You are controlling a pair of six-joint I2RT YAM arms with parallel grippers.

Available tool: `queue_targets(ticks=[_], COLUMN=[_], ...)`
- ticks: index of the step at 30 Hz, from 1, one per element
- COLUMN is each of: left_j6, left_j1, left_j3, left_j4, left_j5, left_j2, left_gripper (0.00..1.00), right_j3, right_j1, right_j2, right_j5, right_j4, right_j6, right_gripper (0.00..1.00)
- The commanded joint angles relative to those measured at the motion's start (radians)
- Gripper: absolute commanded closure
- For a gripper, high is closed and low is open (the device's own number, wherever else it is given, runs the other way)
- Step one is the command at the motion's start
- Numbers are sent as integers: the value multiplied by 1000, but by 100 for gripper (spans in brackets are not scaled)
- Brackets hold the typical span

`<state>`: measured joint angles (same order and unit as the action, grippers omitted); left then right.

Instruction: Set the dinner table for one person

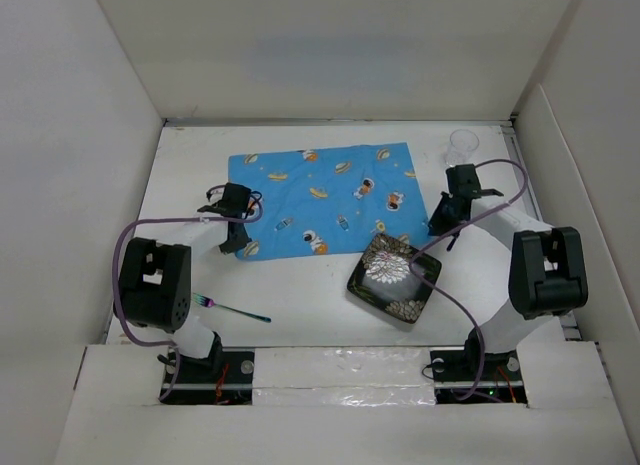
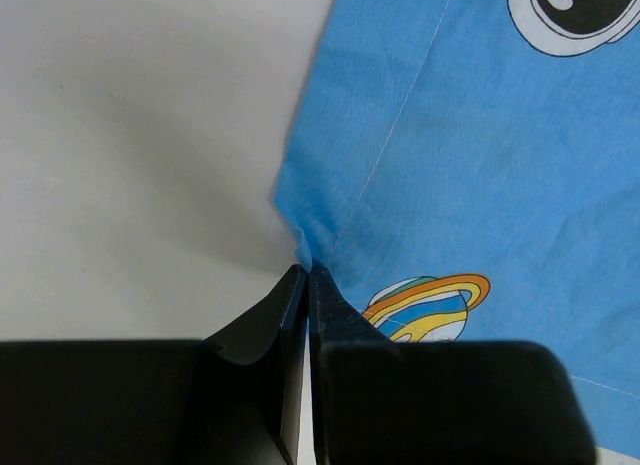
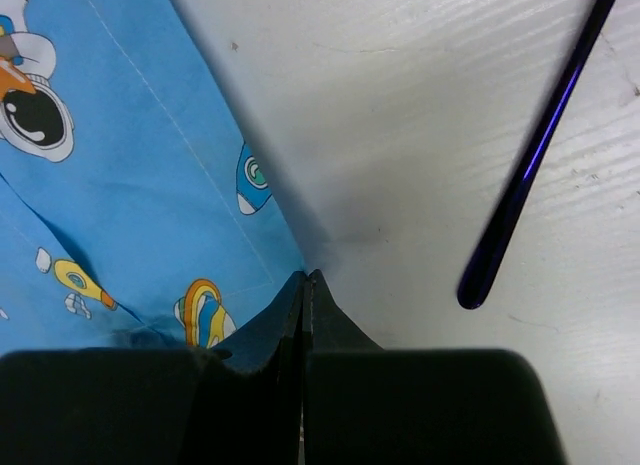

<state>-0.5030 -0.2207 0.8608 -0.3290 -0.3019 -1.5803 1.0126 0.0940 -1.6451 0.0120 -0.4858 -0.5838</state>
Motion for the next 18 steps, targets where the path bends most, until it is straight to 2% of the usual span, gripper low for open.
queue_targets(ticks=[1,7,8,10,12,13,16,17,18], left_j6=[-22,-29,-29,-23,-19,-13,-11,-8,-5], left_j1=[4,4,4,4,4,18,29,29,41], left_j3=[-34,-29,-17,3,12,23,35,44,52], left_j4=[-54,-64,-68,-76,-74,-70,-67,-65,-71], left_j5=[29,17,3,-9,-14,-14,-11,-11,-8], left_j2=[54,65,60,59,60,62,66,75,80], left_gripper=[100,100,96,94,88,73,67,59,56], right_j3=[-26,-78,-80,-94,-104,-115,-112,-112,-112], right_j1=[9,9,9,21,21,21,21,21,21], right_j2=[82,134,134,136,145,143,136,136,146], right_j5=[32,20,13,11,20,41,45,48,49], right_j4=[1,-8,-11,-14,-5,-8,-13,-17,-19], right_j6=[-4,-5,-5,-8,-13,-14,-13,-13,-16], right_gripper=[100,100,100,100,100,100,100,100,100])
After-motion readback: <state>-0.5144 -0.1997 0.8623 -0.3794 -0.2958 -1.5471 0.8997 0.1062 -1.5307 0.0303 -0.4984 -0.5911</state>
